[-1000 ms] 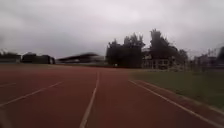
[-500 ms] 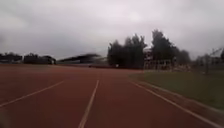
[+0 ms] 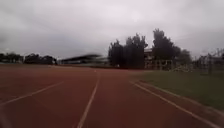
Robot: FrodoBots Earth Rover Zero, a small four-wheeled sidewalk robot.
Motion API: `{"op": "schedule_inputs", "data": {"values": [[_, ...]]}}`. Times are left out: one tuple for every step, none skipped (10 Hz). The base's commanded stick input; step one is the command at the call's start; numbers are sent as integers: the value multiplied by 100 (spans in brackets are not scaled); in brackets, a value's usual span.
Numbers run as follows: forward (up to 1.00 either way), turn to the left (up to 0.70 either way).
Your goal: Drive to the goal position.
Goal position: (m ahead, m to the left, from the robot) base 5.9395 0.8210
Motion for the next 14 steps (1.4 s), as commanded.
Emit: {"op": "schedule_inputs", "data": {"values": [[70,0],[70,0],[70,0],[70,0],[70,0],[70,0],[70,0],[70,0],[70,0],[70,0],[70,0],[70,0],[70,0],[70,0]]}}
